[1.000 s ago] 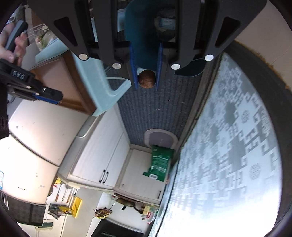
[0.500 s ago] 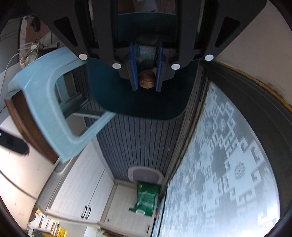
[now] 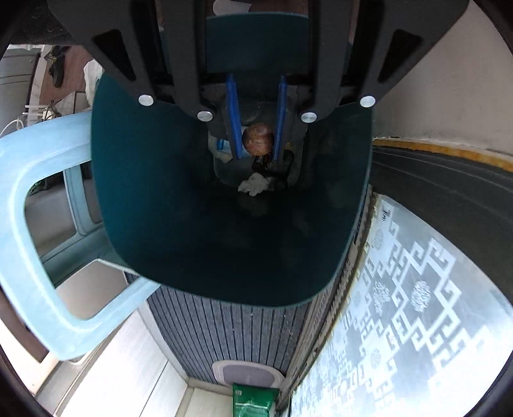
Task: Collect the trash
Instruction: 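Open the left tool to drop the nut into the bin, then open the right tool to drop the walnut shell into the bin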
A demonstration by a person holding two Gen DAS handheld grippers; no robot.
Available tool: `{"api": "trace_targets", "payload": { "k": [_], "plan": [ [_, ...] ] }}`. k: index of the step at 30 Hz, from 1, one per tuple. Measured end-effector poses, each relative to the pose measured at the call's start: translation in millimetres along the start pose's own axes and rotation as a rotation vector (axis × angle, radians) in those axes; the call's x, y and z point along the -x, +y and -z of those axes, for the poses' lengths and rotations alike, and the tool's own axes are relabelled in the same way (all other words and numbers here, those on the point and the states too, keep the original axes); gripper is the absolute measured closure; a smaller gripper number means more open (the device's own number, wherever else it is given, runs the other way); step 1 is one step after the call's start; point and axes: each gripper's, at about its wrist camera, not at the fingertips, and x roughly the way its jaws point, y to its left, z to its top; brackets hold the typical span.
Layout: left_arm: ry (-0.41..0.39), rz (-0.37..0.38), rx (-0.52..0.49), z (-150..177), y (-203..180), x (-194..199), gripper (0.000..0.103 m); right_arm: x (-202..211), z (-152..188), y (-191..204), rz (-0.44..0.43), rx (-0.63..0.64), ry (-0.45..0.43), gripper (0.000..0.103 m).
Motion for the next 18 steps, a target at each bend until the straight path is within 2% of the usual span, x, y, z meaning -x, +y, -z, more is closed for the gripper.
{"api": "trace_targets", "payload": {
  "k": [3, 7, 10, 13, 18],
  "plan": [
    [-0.011, -0.02, -0.014, -1.3, -2.4, 0.4, 0.079, -1.9, 1.7, -0.2, 0.001, 0.002, 0.009, 0.084],
    [-0.089, -0.017, -0.006, -2.9, -1.1, 19.1, 0.075, -3.6, 2.9, -1.0, 0.005, 0.004, 0.016, 0.084],
    [-0.174, -0.003, 0.01, -4.2, 1.1, 39.0, 0.083, -6.5, 4.5, -0.4, 0.006, 0.009, 0.027, 0.084],
    [-0.316, 0.014, 0.003, -3.2, -4.5, 74.1, 0.09, -11.1, 6.4, 1.7, 0.005, 0.019, 0.042, 0.084],
    [-0.651, 0.086, -0.028, 15.4, -18.6, 147.4, 0.093, -24.4, 11.3, 9.3, 0.001, 0.044, 0.079, 0.084]
  ]
}}
